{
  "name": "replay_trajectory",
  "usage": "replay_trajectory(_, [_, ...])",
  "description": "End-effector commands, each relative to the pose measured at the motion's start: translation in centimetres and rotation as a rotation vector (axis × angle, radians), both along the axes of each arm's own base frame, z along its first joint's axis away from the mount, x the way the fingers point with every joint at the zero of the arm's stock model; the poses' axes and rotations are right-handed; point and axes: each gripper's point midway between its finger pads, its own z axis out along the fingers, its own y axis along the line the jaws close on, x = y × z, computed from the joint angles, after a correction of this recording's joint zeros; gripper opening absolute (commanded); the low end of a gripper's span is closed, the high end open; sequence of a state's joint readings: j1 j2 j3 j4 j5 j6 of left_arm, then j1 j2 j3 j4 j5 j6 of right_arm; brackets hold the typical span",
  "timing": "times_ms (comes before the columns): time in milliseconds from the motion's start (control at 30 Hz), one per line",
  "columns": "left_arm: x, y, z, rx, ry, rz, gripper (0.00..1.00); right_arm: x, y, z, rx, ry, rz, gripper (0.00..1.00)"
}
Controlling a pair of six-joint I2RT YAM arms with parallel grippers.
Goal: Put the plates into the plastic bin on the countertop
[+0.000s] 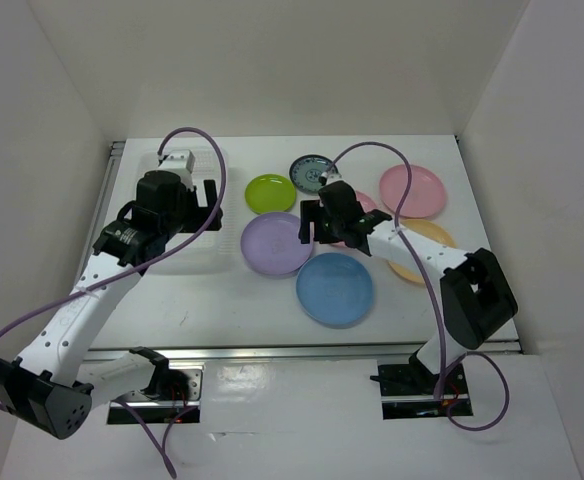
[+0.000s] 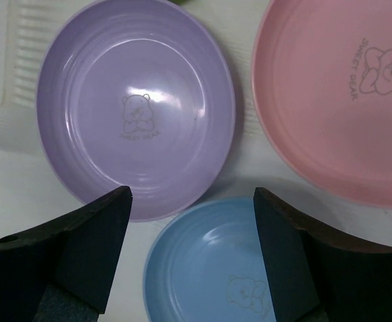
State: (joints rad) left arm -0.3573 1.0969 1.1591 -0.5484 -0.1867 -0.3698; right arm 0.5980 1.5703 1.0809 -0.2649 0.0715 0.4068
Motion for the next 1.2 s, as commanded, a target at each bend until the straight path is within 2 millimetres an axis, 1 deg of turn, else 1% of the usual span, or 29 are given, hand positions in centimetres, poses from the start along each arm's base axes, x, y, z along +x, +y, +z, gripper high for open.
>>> replay_trajectory(0, [0.2, 0.4, 1.6, -0.001, -0.049, 0.029, 1.00, 0.9, 1.3, 1.5, 0.056, -0.015, -0.014, 0.80])
replay_trajectory(67, [0.2, 0.4, 1.6, -0.001, -0.049, 0.029, 1.00, 1.1, 1.8, 1.1, 0.073, -0.019, -0.001, 0.79])
replay_trajectory(100, [0.2, 0.4, 1.6, -0.001, -0.049, 0.029, 1.00, 1.2, 2.1, 0.7, 0.076, -0.012, 0.006, 0.79])
replay_trajectory(133, [0.1, 0.5, 1.2, 0.002, -0.041, 0.029, 1.00, 1.2, 2.1, -0.2, 0.069, 0.009, -0.001, 0.77])
replay_trajectory(167, [0.2, 0.6, 1.3, 0.007, -0.043, 0.038, 1.00, 1.3, 2.4, -0.6, 0.073, 0.016, 0.007, 0.75])
replay_trajectory(233, [0.1, 0.7, 0.9, 0.019, -0.035, 0.033, 1.00, 1.6, 2.4, -2.0, 0.049, 0.038, -0.003, 0.73])
replay_trajectory(300, [0.1, 0.8, 1.4, 0.019, -0.055, 0.029, 1.00, 1.9, 2.3, -2.7, 0.034, 0.046, -0.011, 0.73])
replay_trajectory(367, [0.1, 0.8, 1.4, 0.019, -0.055, 0.029, 1.00, 1.8, 2.3, -3.7, 0.022, 0.064, -0.012, 0.73])
replay_trajectory(400, [0.1, 0.6, 1.3, 0.015, -0.053, 0.021, 1.00, 2.3, 2.4, -3.2, 0.027, 0.045, -0.018, 0.73])
replay_trajectory(467, [0.1, 0.6, 1.3, 0.015, -0.053, 0.021, 1.00, 2.5, 2.5, -3.8, 0.023, 0.050, -0.018, 0.72])
replay_trajectory(533, [0.1, 0.6, 1.3, 0.015, -0.053, 0.021, 1.00, 2.7, 2.7, -3.9, 0.022, 0.051, -0.018, 0.72])
replay_trajectory(567, [0.1, 0.6, 1.3, 0.015, -0.053, 0.021, 1.00, 3.0, 2.7, -4.6, 0.009, 0.058, -0.026, 0.67])
replay_trajectory(600, [0.1, 0.6, 1.3, 0.015, -0.053, 0.021, 1.00, 3.0, 2.7, -4.6, 0.008, 0.058, -0.026, 0.67])
replay_trajectory(633, [0.1, 0.6, 1.3, 0.015, -0.053, 0.021, 1.00, 3.0, 2.6, -5.3, 0.000, 0.070, -0.027, 0.66])
replay_trajectory(667, [0.1, 0.6, 1.3, 0.015, -0.053, 0.021, 1.00, 3.0, 2.6, -5.3, 0.000, 0.070, -0.027, 0.59])
replay_trajectory(700, [0.0, 0.5, 1.3, 0.018, -0.053, 0.009, 1.00, 2.9, 2.6, -5.9, -0.008, 0.081, -0.027, 0.56])
replay_trajectory(800, [0.0, 0.5, 1.3, 0.018, -0.053, 0.009, 1.00, 3.7, 2.9, -6.3, -0.018, 0.080, -0.036, 0.51])
replay_trajectory(833, [0.0, 0.5, 1.3, 0.018, -0.053, 0.009, 1.00, 3.6, 2.8, -6.7, -0.028, 0.094, -0.036, 0.50])
replay_trajectory(900, [0.0, 0.4, 1.3, 0.011, -0.052, 0.013, 1.00, 3.6, 2.6, -6.8, -0.039, 0.097, -0.043, 0.46])
replay_trajectory(933, [0.0, 0.4, 1.3, 0.010, -0.052, 0.013, 1.00, 3.5, 2.5, -7.2, -0.045, 0.104, -0.044, 0.39])
replay_trajectory(1000, [0.0, 0.4, 1.3, 0.010, -0.052, 0.013, 1.00, 3.4, 2.3, -7.4, -0.056, 0.109, -0.050, 0.31])
replay_trajectory(1033, [0.0, 0.4, 1.3, 0.010, -0.052, 0.013, 1.00, 3.5, 2.1, -7.4, -0.062, 0.105, -0.056, 0.24])
replay_trajectory(1067, [0.0, 0.4, 1.3, 0.010, -0.052, 0.013, 1.00, 3.6, 2.2, -7.0, -0.063, 0.106, -0.056, 0.04])
replay_trajectory(1100, [0.0, 0.3, 1.7, 0.003, -0.059, 0.005, 1.00, 3.4, 1.7, -7.1, -0.086, 0.119, -0.067, 0.00])
replay_trajectory(1133, [0.0, 0.2, 1.7, -0.005, -0.058, 0.010, 1.00, 3.4, 1.7, -6.5, -0.084, 0.116, -0.067, 0.00])
replay_trajectory(1167, [0.3, 0.1, 1.8, -0.004, -0.055, 0.010, 1.00, 3.7, 1.9, -5.0, -0.068, 0.095, -0.067, 0.00])
